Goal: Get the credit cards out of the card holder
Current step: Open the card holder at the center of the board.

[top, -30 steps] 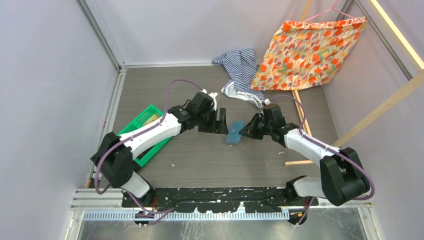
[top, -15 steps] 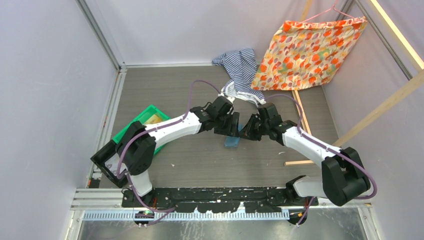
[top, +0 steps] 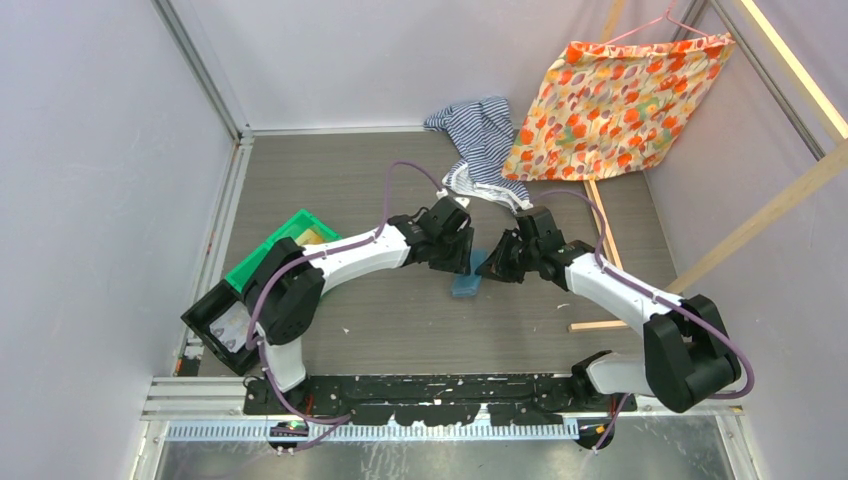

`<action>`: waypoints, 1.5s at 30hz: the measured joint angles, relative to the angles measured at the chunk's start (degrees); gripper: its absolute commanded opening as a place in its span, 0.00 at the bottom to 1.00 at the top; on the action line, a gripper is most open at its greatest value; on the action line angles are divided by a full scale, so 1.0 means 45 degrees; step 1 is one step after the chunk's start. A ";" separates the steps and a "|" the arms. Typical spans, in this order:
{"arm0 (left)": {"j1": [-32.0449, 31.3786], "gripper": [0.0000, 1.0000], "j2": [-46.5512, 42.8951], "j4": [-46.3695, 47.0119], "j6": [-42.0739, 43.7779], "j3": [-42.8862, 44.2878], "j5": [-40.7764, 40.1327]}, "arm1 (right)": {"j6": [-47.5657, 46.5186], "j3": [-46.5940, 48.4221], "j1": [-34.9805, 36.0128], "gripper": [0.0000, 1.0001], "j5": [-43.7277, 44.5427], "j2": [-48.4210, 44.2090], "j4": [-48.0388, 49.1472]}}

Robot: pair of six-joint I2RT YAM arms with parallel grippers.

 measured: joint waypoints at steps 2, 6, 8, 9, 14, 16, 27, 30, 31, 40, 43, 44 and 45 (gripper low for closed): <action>-0.0024 0.41 0.0024 0.0024 0.0005 0.0000 -0.0010 | 0.0000 0.0000 0.0000 0.01 0.0005 -0.0005 -0.0034; -0.0073 0.28 0.0146 0.0034 0.0005 0.0126 -0.0044 | -0.0015 0.0000 0.0000 0.01 0.0039 -0.0019 -0.0126; -0.0097 0.14 0.0233 0.0073 -0.0015 0.0238 -0.0039 | -0.0049 0.0005 0.0005 0.01 0.0049 -0.0068 -0.0151; -0.0112 0.06 0.0253 0.0092 0.0000 0.0291 0.0015 | -0.0058 0.0005 0.0010 0.01 0.0063 -0.0087 -0.0146; -0.0243 0.00 0.0277 0.0029 0.0044 0.0520 -0.0262 | -0.0155 0.0005 0.0019 0.01 0.0087 -0.0117 -0.0155; -0.0248 0.01 0.0277 -0.0005 0.0053 0.0520 -0.0389 | -0.0209 0.0005 0.0024 0.01 0.0092 -0.0117 -0.0170; 0.0107 0.01 -0.0340 -0.0345 0.0306 -0.0233 -0.1540 | -0.1039 -0.0005 0.0024 0.01 0.0068 -0.0083 -0.0476; 0.0321 0.01 -0.0714 -0.0364 0.0296 -0.0772 -0.1598 | -0.1287 -0.0019 0.0024 0.01 0.0073 -0.0015 -0.0525; 0.0374 0.03 -0.0806 -0.0384 0.0296 -0.0889 -0.1588 | -0.1379 -0.0019 0.0024 0.01 0.0073 0.0015 -0.0554; -0.0073 0.55 -0.0928 -0.0204 0.0355 -0.0874 -0.0865 | -0.1583 -0.0019 0.0019 0.01 0.0029 0.0257 -0.0597; -0.0495 0.55 -0.0899 -0.0199 0.0379 -0.0627 -0.0665 | -0.1583 -0.0019 0.0024 0.01 0.0024 0.0262 -0.0597; -0.0588 0.55 -0.0850 -0.0189 0.0379 -0.0505 -0.0627 | -0.1588 -0.0019 0.0024 0.01 0.0019 0.0262 -0.0597; -0.0690 0.55 -0.0787 -0.0146 0.0374 -0.0393 -0.0578 | -0.1583 -0.0019 0.0024 0.01 0.0019 0.0262 -0.0597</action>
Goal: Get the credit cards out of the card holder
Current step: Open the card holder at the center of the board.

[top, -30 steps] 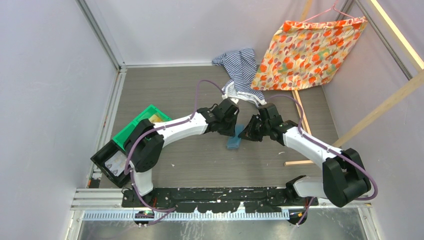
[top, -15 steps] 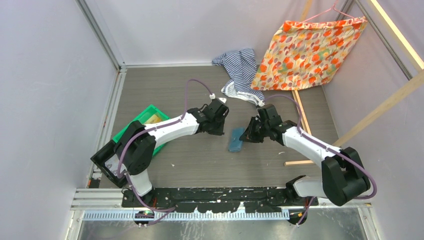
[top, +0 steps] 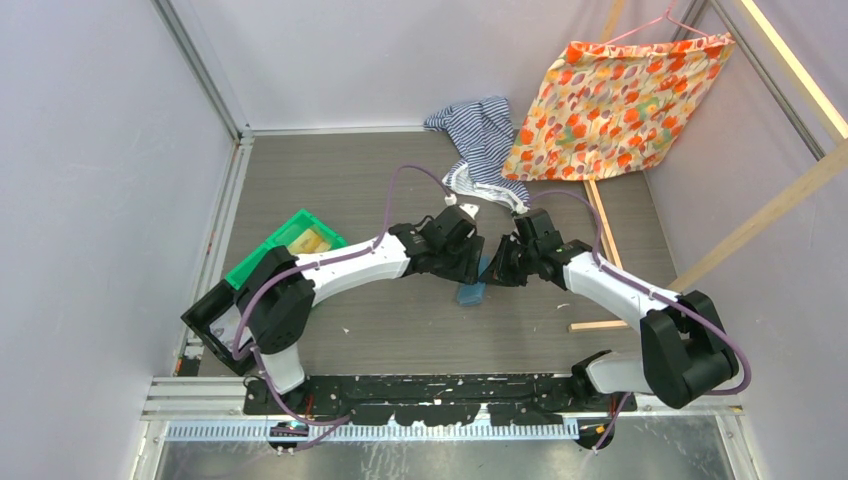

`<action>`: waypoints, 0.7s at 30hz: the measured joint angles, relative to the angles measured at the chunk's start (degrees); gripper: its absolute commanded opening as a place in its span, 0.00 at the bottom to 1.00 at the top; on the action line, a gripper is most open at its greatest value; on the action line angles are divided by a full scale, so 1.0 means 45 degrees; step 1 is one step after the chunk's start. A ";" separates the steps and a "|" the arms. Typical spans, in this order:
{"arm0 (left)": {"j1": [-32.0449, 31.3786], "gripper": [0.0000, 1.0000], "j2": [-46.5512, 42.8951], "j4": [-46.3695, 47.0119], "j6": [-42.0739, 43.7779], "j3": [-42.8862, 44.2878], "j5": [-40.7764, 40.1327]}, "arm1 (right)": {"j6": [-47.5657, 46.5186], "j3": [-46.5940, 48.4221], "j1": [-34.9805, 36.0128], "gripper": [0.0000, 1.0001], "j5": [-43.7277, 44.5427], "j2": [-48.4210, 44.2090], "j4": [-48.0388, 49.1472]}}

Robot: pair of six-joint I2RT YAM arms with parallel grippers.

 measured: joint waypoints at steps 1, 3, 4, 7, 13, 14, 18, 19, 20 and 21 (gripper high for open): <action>-0.0068 0.55 0.0058 0.0092 -0.0015 0.0063 0.0053 | -0.0005 0.0000 0.0000 0.01 0.0000 0.0000 0.0000; -0.0117 0.54 0.0170 0.0238 -0.0029 0.0121 0.0126 | 0.0000 0.0000 -0.0005 0.01 -0.0005 0.0000 0.0000; -0.0107 0.54 0.0238 0.0296 -0.0039 0.0126 0.0194 | 0.0000 0.0000 -0.0005 0.01 -0.0005 0.0000 0.0000; -0.0102 0.52 0.0481 0.0364 -0.0039 0.0146 0.0272 | -0.0005 0.0000 0.0000 0.01 -0.0029 0.0000 0.0000; -0.0083 0.46 0.1064 0.0369 -0.0024 0.0335 0.0267 | -0.0049 0.0000 -0.0005 0.01 -0.0053 0.0000 -0.0039; -0.0083 0.44 0.1098 0.0379 -0.0024 0.0340 0.0253 | -0.0049 0.0000 -0.0005 0.01 -0.0058 0.0000 -0.0044; -0.0083 0.40 0.1127 0.0374 -0.0005 0.0340 0.0034 | -0.0049 0.0005 -0.0005 0.01 -0.0097 0.0000 -0.0039; -0.0083 0.39 0.1141 0.0374 0.0019 0.0345 -0.0029 | -0.0049 0.0010 -0.0005 0.01 -0.0107 0.0000 -0.0039; -0.0083 0.37 0.1166 0.0374 0.0029 0.0345 -0.0102 | -0.0049 0.0015 -0.0005 0.01 -0.0117 0.0005 -0.0039; -0.0083 0.36 0.1195 0.0374 0.0058 0.0345 -0.0185 | -0.0049 0.0019 -0.0005 0.01 -0.0126 0.0015 -0.0039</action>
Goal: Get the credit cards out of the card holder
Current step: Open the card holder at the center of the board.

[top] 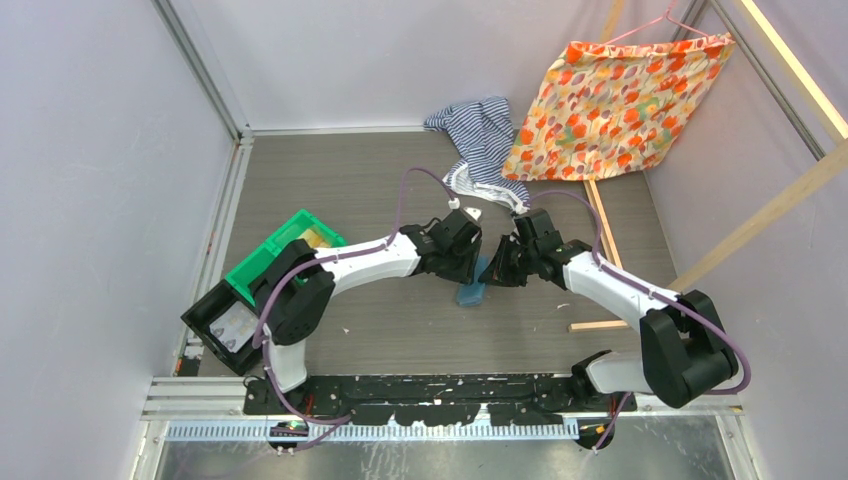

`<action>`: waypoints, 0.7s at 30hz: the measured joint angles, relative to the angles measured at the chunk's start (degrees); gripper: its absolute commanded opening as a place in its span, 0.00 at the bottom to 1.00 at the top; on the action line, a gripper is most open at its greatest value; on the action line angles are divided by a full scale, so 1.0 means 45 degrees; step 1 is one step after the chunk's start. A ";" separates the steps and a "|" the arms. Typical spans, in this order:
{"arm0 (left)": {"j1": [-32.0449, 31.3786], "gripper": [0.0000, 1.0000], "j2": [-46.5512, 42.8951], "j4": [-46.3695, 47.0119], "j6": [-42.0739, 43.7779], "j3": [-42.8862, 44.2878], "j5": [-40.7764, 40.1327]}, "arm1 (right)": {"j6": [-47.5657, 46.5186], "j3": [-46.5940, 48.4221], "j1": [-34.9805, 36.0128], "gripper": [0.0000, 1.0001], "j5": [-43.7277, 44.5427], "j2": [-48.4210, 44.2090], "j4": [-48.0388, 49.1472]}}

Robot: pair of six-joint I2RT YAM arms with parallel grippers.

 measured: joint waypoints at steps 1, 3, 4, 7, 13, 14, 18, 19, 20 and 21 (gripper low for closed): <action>0.0000 0.32 0.0029 0.0005 0.0010 0.0000 -0.0053 | 0.0000 0.0005 0.0000 0.01 -0.0005 0.0010 0.0000; 0.0000 0.29 0.0097 0.0000 0.0058 0.0015 -0.0131 | 0.0000 0.0005 0.0000 0.01 -0.0019 0.0019 0.0000; 0.0000 0.28 0.0136 0.0005 0.0078 0.0053 -0.0126 | 0.0000 0.0005 0.0000 0.01 -0.0015 0.0019 0.0010; -0.0019 0.23 0.0238 -0.0034 0.0155 0.0253 -0.0223 | 0.0000 0.0005 -0.0005 0.01 -0.0005 0.0019 0.0024; -0.0049 0.00 0.0257 -0.0039 0.0160 0.0384 -0.0238 | 0.0000 0.0015 0.0000 0.01 0.0005 0.0019 0.0039; -0.0053 0.01 0.0257 -0.0039 0.0165 0.0393 -0.0248 | 0.0000 0.0015 0.0000 0.01 0.0019 0.0019 0.0039; -0.0053 0.01 0.0257 -0.0078 0.0155 0.0393 -0.0403 | -0.0097 0.0019 0.0000 0.01 0.0087 0.0044 0.0034; -0.0058 0.00 0.0257 -0.0078 0.0136 0.0389 -0.0481 | -0.0146 0.0024 0.0000 0.01 0.0117 0.0044 0.0039; -0.0063 0.01 0.0248 -0.0068 0.0121 0.0355 -0.0568 | -0.0189 0.0024 0.0000 0.01 0.0151 0.0044 0.0044; -0.0063 0.01 0.0219 -0.0058 0.0087 0.0311 -0.0631 | -0.0223 0.0024 0.0000 0.01 0.0155 0.0044 0.0049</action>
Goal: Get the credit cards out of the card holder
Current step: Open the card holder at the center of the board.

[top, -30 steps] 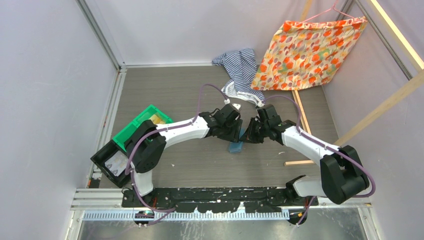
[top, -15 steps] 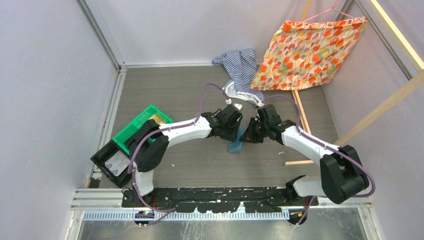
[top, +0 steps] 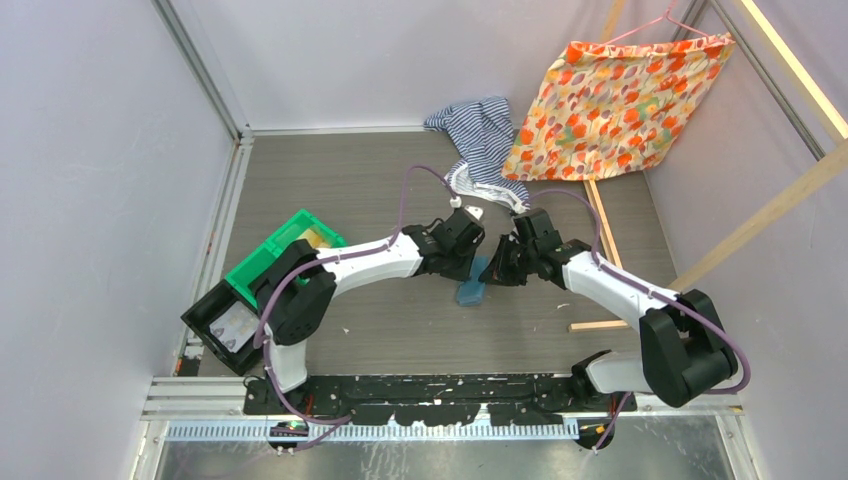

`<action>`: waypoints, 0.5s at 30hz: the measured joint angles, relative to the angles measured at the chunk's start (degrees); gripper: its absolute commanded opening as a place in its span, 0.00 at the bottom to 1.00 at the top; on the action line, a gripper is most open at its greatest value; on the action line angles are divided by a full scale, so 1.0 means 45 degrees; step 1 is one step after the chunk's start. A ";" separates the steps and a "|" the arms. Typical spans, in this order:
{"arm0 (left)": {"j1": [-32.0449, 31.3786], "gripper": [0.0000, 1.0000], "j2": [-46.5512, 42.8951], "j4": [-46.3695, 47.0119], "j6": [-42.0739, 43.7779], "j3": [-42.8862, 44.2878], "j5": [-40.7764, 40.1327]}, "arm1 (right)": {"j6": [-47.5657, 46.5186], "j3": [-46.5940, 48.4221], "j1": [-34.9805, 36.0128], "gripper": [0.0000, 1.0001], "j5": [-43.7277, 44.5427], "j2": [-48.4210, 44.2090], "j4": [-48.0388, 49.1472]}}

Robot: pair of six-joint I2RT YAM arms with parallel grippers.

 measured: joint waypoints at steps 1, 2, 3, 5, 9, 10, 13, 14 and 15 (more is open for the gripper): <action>0.0000 0.01 -0.0063 0.0010 0.0000 -0.0087 -0.0087 | -0.0039 0.0000 0.0000 0.01 0.0015 0.0024 0.0005; 0.0005 0.01 -0.0155 -0.0024 0.0005 -0.0214 -0.0316 | -0.0073 0.0000 0.0000 0.01 0.0015 0.0049 -0.0010; 0.0019 0.01 -0.0248 -0.0044 0.0000 -0.0340 -0.0437 | -0.0112 0.0000 0.0000 0.01 0.0015 0.0068 -0.0019; 0.0087 0.01 -0.0505 -0.0097 -0.0005 -0.0695 -0.0733 | -0.0180 0.0000 0.0000 0.01 0.0005 0.0112 -0.0019; 0.0291 0.01 -0.1161 -0.0078 -0.0243 -0.1545 -0.1015 | -0.0364 0.0000 0.0000 0.04 0.0053 0.0131 -0.0024; 0.0340 0.01 -0.1316 -0.0083 -0.0296 -0.1734 -0.1010 | -0.0393 0.0000 0.0000 0.18 0.0117 0.0131 -0.0049; 0.0529 0.01 -0.1739 -0.0024 -0.0529 -0.2234 -0.0967 | -0.0534 0.0024 0.0000 0.52 0.0525 0.0131 -0.0316; 0.0622 0.01 -0.1894 0.0083 -0.0627 -0.2458 -0.0899 | -0.0656 0.0053 0.0000 0.56 0.0777 0.0131 -0.0549; 0.0690 0.00 -0.2025 0.0136 -0.0695 -0.2637 -0.0835 | -0.0777 0.0107 0.0000 0.61 0.1030 0.0131 -0.0816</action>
